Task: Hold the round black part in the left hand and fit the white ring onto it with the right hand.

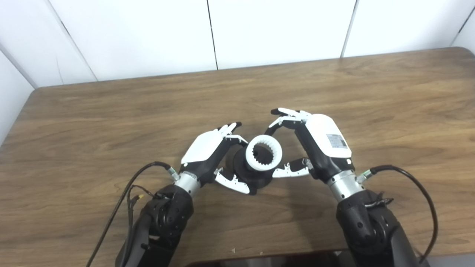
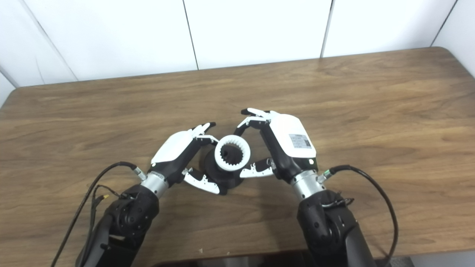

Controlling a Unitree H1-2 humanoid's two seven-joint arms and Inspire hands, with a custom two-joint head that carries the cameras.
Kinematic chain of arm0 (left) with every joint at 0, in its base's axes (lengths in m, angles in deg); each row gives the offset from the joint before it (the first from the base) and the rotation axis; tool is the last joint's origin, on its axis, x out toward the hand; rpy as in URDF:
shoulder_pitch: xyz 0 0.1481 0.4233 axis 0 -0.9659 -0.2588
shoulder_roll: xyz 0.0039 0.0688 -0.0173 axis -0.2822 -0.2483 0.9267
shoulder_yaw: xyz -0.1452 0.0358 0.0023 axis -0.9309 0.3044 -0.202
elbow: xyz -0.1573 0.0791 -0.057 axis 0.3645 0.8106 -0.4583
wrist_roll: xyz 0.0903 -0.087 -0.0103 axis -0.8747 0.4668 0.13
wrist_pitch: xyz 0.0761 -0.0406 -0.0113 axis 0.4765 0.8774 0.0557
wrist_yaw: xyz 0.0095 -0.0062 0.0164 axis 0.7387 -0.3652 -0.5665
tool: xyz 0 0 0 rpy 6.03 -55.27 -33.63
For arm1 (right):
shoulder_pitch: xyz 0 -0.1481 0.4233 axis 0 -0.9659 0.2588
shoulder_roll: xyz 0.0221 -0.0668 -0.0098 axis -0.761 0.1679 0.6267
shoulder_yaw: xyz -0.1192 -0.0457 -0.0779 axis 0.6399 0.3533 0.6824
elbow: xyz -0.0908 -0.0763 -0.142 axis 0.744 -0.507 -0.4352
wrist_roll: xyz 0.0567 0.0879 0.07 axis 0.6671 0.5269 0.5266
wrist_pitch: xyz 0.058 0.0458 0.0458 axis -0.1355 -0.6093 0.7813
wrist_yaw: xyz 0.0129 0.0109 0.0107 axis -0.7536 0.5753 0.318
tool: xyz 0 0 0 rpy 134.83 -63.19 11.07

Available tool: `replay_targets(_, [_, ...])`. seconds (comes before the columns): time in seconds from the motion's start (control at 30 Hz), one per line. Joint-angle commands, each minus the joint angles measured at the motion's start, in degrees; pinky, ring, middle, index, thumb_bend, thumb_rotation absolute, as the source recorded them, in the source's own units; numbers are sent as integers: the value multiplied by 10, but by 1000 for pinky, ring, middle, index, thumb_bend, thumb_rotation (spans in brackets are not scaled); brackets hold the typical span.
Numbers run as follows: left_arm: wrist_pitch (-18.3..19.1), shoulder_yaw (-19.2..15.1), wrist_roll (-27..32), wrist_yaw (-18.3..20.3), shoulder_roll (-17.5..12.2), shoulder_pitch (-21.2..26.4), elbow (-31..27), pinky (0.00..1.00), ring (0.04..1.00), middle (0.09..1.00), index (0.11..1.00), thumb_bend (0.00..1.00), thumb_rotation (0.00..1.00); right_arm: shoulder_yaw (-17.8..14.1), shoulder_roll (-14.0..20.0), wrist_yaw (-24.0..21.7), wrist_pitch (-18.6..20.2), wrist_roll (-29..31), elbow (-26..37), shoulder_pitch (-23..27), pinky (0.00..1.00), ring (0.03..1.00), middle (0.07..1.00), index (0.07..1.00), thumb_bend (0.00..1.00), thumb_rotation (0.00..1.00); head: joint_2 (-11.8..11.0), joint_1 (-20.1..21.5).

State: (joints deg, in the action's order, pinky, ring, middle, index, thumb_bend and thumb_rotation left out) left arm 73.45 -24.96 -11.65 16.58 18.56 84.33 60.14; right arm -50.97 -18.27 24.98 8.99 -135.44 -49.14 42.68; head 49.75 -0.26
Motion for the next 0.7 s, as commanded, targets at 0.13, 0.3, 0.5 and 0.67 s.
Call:
replay_targets(0.13, [-5, -2, -3, -7, 2, 21, -24, 1000, 1000, 1000, 584, 950, 299, 8, -7, 9, -18, 0, -3, 16, 872, 795, 831, 494, 520, 149, 1, -4])
replay_targets(0.3, [-2, 0, -4, -5, 3, 20, -28, 1000, 1000, 1000, 585, 956, 294, 12, -8, 16, -22, -1, -16, 18, 874, 793, 830, 494, 521, 148, 2, -4])
replay_targets(0.5, [-2, -1, -4, -3, 7, 17, -30, 1000, 1000, 1000, 581, 954, 278, 16, -8, 16, -20, -4, -23, 27, 865, 784, 825, 493, 521, 148, 3, -3])
replay_targets(0.67, [-2, 2, -10, -1, 8, 16, -30, 1000, 1000, 1000, 584, 950, 289, 19, -8, 17, -17, -5, -35, 35, 862, 787, 826, 493, 521, 147, 5, -6])
